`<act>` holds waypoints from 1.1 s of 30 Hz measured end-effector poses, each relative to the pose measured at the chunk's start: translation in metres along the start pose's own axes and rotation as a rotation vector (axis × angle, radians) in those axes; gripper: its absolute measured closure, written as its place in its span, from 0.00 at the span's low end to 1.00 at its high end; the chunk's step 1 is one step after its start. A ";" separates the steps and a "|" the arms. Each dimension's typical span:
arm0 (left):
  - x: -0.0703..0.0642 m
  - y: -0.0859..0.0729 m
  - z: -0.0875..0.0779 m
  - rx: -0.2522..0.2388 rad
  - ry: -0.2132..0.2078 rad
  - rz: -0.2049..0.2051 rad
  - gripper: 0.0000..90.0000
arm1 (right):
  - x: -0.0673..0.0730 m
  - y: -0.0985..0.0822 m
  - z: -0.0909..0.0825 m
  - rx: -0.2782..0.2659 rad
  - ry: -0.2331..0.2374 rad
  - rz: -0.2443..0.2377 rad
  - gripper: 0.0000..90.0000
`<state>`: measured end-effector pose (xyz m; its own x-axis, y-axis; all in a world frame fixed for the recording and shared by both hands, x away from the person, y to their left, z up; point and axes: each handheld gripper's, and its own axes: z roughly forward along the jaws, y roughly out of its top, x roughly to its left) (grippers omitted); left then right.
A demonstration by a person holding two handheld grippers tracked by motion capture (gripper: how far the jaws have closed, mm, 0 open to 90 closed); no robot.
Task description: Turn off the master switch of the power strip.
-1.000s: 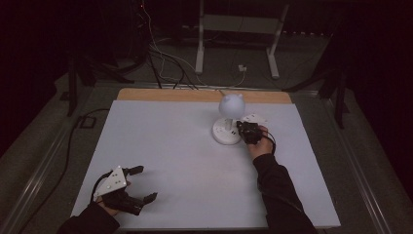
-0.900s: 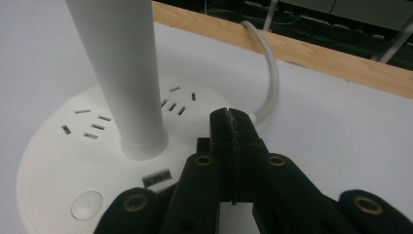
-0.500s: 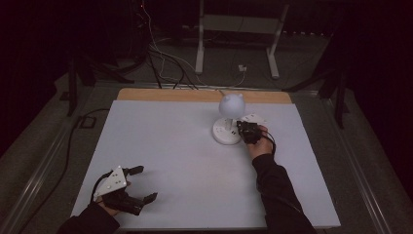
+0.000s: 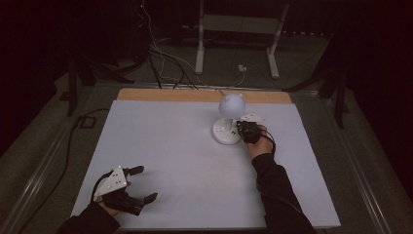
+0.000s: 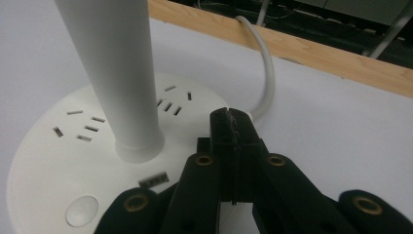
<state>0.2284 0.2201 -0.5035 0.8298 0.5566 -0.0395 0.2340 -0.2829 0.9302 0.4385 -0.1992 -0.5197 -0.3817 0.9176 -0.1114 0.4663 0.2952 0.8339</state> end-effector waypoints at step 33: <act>0.000 0.000 -0.001 -0.002 0.002 -0.002 0.00 | 0.009 -0.001 0.001 -0.008 -0.050 -0.034 1.00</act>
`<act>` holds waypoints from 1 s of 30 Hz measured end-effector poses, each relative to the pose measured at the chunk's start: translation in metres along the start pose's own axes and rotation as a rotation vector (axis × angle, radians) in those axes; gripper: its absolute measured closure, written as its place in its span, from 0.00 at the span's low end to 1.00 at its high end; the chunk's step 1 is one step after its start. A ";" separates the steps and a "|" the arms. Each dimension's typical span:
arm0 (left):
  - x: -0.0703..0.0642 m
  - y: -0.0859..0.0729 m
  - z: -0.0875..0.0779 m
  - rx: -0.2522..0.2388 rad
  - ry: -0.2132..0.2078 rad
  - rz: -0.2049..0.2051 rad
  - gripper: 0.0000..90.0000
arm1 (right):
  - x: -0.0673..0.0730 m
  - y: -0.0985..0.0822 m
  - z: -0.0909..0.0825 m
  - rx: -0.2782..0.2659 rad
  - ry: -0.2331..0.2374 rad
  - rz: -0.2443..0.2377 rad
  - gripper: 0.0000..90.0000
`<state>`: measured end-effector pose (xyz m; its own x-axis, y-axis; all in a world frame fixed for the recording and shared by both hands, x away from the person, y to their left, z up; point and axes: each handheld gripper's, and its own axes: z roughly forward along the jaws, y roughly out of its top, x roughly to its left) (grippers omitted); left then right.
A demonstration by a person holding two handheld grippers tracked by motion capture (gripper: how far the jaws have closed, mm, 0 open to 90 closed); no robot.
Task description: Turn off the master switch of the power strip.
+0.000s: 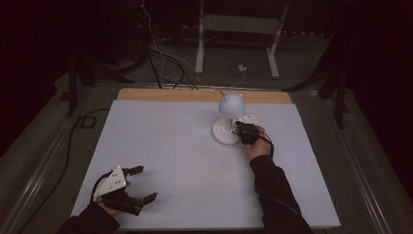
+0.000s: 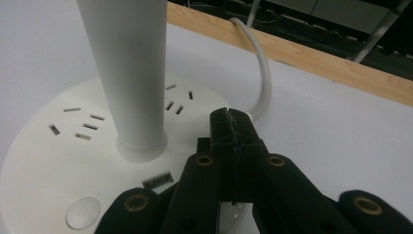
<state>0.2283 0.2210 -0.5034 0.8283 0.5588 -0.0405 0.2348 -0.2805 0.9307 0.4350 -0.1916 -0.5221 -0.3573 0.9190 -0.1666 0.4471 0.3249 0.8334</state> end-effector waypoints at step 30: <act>0.001 0.001 -0.001 -0.008 0.006 0.000 0.00 | -0.016 0.007 -0.026 -0.042 0.079 0.106 0.34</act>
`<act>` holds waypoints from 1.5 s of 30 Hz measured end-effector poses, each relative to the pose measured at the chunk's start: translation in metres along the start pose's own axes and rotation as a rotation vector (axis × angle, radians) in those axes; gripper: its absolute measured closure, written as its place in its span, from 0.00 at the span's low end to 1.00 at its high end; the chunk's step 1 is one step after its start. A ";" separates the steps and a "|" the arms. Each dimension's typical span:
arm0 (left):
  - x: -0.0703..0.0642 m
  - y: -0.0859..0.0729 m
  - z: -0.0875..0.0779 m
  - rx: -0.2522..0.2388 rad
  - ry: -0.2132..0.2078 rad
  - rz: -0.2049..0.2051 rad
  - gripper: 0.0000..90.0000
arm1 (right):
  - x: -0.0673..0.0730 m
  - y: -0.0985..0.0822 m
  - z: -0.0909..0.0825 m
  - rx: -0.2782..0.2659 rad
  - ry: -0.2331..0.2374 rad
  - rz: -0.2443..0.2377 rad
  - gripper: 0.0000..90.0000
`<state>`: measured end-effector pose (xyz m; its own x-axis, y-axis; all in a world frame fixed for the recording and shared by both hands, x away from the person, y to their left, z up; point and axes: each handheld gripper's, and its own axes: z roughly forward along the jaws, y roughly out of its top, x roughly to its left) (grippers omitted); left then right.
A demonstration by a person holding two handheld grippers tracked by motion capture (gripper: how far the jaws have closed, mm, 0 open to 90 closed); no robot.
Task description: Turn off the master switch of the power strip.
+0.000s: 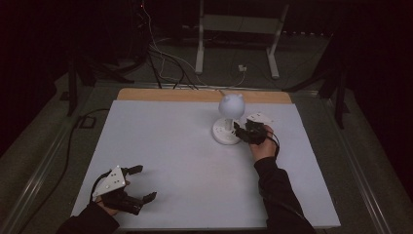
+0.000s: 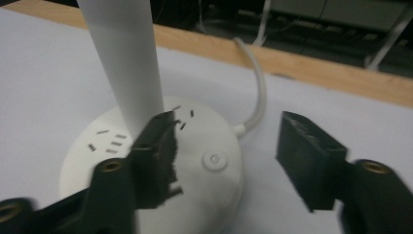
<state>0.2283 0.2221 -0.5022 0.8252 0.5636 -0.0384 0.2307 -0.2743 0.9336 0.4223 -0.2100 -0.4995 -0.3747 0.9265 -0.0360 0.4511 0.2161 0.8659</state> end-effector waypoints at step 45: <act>-0.001 0.001 -0.001 -0.006 0.000 0.002 0.00 | 0.018 -0.012 -0.098 -0.088 0.326 -0.069 0.00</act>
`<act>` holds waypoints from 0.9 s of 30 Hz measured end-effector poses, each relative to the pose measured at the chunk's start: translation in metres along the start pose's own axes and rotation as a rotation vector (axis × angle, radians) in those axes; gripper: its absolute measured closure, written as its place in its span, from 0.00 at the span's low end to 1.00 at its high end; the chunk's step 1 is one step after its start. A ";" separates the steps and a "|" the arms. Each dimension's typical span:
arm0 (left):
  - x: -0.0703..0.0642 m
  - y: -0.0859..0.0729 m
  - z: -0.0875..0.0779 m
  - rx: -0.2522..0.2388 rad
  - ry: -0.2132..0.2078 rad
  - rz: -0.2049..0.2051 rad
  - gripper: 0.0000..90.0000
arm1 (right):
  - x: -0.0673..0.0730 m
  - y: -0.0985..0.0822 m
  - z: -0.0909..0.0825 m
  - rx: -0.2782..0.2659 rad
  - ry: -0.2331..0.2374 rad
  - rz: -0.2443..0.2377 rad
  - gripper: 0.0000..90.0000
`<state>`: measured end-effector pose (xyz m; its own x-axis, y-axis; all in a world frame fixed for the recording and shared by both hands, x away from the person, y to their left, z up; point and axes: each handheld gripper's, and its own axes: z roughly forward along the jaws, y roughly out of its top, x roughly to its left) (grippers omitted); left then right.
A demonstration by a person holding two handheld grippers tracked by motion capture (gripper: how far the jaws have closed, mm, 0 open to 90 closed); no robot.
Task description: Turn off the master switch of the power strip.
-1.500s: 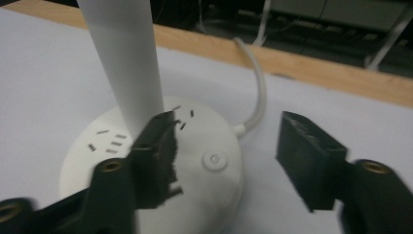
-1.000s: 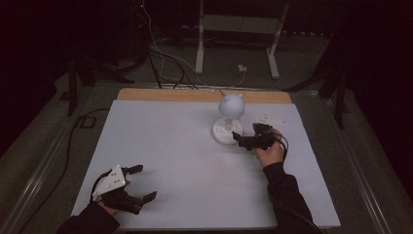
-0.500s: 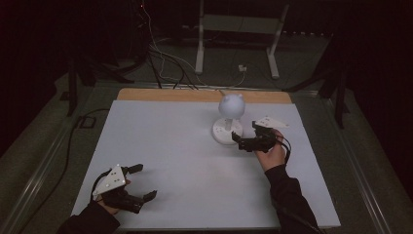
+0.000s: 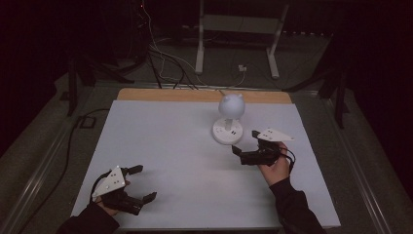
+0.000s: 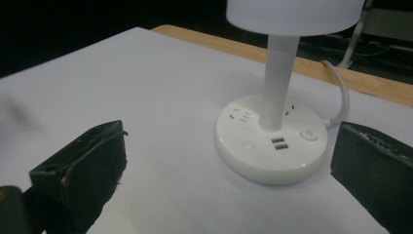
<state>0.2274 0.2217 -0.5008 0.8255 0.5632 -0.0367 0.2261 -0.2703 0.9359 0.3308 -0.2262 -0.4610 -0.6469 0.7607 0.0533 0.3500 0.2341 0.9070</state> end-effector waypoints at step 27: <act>0.000 0.000 0.000 0.003 0.001 0.000 0.00 | 0.013 -0.055 -0.061 0.056 0.030 -0.026 0.00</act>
<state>0.2275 0.2214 -0.5011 0.8251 0.5638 -0.0368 0.2277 -0.2723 0.9349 0.2623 -0.2662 -0.4851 -0.6761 0.7355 0.0433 0.3699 0.2880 0.8833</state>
